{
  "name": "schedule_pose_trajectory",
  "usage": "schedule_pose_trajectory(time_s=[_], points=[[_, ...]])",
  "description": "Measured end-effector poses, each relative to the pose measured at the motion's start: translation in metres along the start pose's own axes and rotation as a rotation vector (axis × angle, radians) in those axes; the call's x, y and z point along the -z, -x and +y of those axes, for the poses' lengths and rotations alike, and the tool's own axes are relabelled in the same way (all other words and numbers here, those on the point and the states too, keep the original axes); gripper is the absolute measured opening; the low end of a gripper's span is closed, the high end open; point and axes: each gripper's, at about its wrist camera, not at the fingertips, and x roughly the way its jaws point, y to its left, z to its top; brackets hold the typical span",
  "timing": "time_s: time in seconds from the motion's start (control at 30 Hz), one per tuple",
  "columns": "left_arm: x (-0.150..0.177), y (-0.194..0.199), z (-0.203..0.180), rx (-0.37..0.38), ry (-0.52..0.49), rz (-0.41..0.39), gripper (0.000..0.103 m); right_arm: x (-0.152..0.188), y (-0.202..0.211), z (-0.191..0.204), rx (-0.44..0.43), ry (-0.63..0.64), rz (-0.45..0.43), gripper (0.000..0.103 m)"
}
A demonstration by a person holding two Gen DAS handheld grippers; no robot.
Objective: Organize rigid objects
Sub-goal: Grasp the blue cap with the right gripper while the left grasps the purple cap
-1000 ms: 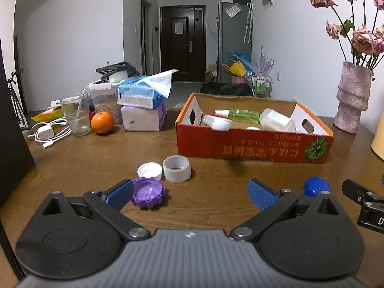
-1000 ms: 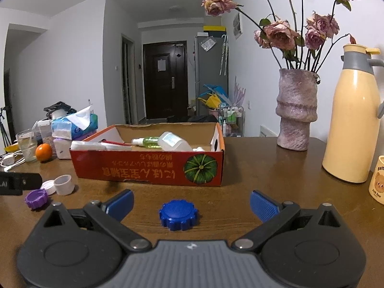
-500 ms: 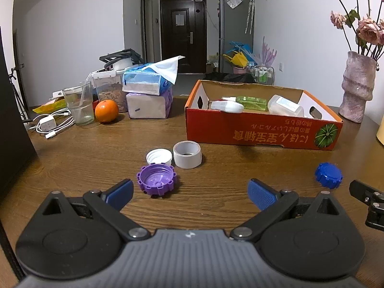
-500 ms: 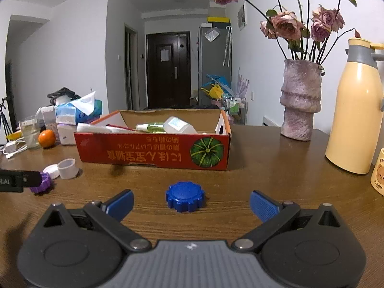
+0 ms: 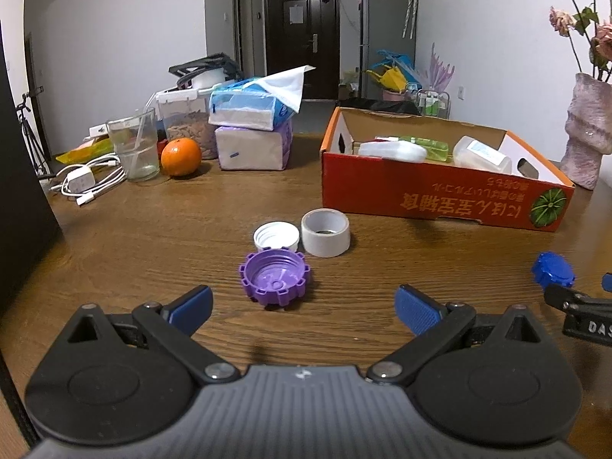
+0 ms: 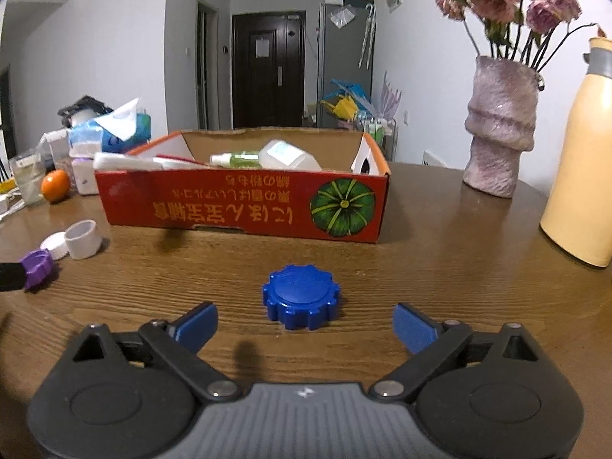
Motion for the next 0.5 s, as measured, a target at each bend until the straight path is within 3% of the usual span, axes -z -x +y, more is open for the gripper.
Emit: schedule_pose_trajectory(time_s=[0.2,0.37,0.5], points=[[-0.001,-0.008,0.004,-0.002,0.009,0.024,0.103,-0.011,-0.025,-0.001,0.005,-0.042,0.042,0.084],[-0.003,-0.016,0.007,-0.007,0.012,0.045,0.103,-0.015,-0.037,0.000,0.008,-0.052,0.068,0.053],[-0.005,-0.025,0.011,-0.010,0.021,0.061,0.103,-0.016,-0.038,-0.001,0.001,-0.066,0.061,0.053]])
